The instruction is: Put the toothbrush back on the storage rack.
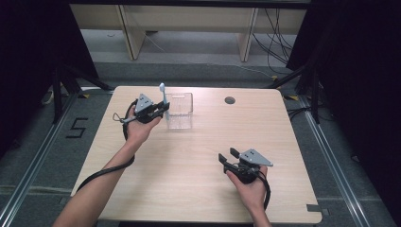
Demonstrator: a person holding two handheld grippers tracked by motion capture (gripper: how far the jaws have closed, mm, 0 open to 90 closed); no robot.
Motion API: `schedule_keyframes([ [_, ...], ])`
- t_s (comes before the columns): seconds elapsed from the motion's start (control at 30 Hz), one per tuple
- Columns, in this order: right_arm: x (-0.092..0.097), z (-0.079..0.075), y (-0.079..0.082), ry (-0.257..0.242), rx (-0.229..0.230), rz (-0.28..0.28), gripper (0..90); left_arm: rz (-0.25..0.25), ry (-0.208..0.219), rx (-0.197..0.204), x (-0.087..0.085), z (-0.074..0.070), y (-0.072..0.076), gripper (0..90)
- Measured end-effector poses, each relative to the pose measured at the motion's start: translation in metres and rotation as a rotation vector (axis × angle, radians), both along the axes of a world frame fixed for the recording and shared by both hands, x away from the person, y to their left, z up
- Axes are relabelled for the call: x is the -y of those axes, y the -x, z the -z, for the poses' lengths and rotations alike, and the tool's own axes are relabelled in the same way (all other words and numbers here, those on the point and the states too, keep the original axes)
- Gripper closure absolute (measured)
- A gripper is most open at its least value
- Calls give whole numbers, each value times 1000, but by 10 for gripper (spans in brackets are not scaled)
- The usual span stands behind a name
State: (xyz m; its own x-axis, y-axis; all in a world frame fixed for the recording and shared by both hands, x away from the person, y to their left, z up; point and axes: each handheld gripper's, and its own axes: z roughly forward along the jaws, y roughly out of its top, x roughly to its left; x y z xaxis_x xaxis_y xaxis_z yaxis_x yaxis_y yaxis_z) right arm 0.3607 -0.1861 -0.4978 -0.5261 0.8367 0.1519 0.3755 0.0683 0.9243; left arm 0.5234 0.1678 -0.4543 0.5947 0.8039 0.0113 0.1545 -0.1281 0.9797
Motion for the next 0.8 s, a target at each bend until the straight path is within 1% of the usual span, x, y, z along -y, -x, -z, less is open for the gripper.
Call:
schedule_keyframes([
  [0.03,0,0,1,-4,-8,9,450,1,-1,1,0,0,0,779],
  [0.1,0,0,0,2,1,-1,450,2,-5,3,0,1,0,780],
  [0.17,0,0,0,1,-5,-1,450,3,-4,2,1,2,-1,780],
  [0.3,1,0,0,3,2,-1,450,1,-5,3,1,2,-1,780],
  [0.57,1,0,1,-1,-11,3,449,-3,0,-6,1,4,-1,780],
  [0.67,1,0,0,2,-4,0,449,-4,0,-7,1,4,-1,779],
  [0.77,0,0,0,1,-8,0,449,-5,-2,-8,1,5,-1,778],
  [0.8,1,0,1,15,-4,9,449,-6,-3,-8,1,5,-1,778],
])
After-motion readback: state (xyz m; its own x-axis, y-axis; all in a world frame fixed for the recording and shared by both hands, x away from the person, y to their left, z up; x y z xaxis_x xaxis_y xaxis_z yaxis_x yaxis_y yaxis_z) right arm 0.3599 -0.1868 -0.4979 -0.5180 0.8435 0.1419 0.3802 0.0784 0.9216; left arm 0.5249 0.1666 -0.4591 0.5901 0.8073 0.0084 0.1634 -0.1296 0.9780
